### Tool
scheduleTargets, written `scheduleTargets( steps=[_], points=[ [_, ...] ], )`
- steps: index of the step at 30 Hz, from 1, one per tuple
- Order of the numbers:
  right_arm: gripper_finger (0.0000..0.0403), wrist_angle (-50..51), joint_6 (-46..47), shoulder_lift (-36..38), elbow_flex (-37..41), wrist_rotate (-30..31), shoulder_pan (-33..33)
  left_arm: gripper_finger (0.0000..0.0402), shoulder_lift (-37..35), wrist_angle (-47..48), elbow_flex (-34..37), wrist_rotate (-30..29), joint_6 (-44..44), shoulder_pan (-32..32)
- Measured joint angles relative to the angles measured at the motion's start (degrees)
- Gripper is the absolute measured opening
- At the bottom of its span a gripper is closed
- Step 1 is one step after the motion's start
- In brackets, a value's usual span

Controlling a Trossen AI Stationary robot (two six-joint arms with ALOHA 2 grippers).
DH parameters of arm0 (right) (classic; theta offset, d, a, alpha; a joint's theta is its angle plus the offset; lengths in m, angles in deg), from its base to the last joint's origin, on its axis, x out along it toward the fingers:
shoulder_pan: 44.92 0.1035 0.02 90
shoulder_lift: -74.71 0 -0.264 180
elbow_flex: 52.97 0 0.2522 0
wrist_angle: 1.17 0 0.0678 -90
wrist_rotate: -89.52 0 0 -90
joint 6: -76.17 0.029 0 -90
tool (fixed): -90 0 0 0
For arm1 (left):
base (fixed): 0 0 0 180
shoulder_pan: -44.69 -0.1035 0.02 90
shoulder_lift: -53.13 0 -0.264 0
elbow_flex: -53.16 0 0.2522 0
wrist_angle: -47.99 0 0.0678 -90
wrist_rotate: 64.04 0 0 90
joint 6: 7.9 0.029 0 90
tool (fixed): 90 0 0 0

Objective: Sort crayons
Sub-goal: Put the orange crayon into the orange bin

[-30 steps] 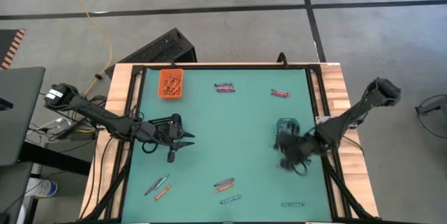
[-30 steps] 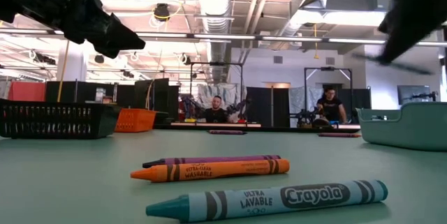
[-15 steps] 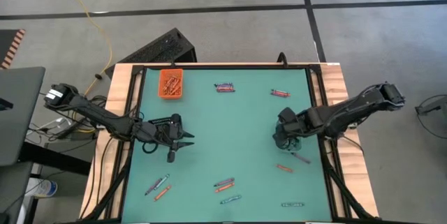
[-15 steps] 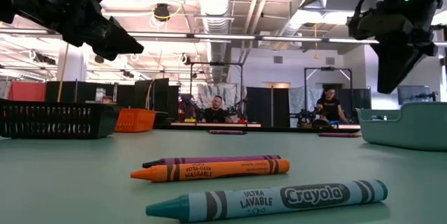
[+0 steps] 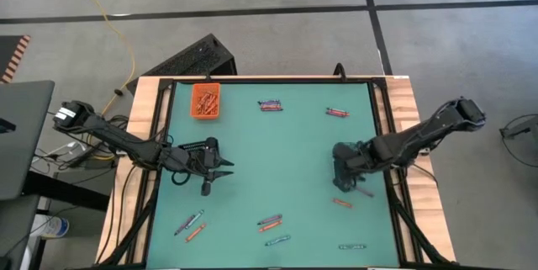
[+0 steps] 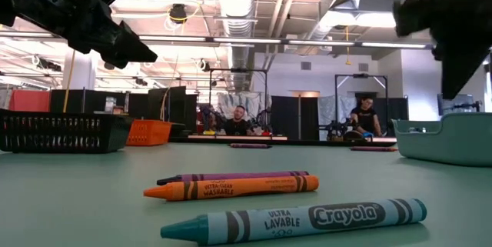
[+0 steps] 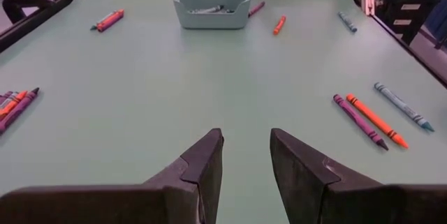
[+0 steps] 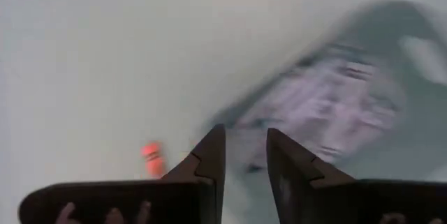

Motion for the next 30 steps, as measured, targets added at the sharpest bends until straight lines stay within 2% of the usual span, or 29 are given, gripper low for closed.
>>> scheduleTargets(
  steps=[5,10,14,18,21,26,30],
  points=[
    [0.0097,-9.8,0.9,0.0,0.0,-1.4,9.9,0.011,0.0,-0.1,0.0,-0.3,-0.2,0.0],
    [0.0097,-7.8,10.7,0.0,0.0,-2.1,20.3,0.011,0.0,-0.1,0.0,-0.5,-1.1,0.0],
    [0.0097,-6.3,15.0,0.0,0.0,-1.3,25.5,0.011,0.0,-0.1,0.0,-0.5,-1.3,0.0],
    [0.0097,-1.7,14.4,0.0,0.0,4.3,27.5,0.011,0.0,-0.1,0.0,-0.5,-1.0,0.0],
    [0.0097,-5.6,8.8,-0.1,0.0,10.6,26.7,0.011,0.0,-0.1,0.0,-1.2,-1.2,0.0],
    [0.0097,-13.8,-0.3,-0.5,0.0,10.8,26.1,0.011,0.0,-0.1,0.0,-1.1,-1.6,0.0],
    [0.0097,-13.9,0.5,-0.5,1.2,10.8,26.1,0.011,0.0,0.0,0.0,-1.2,-1.6,0.0]
  ],
)
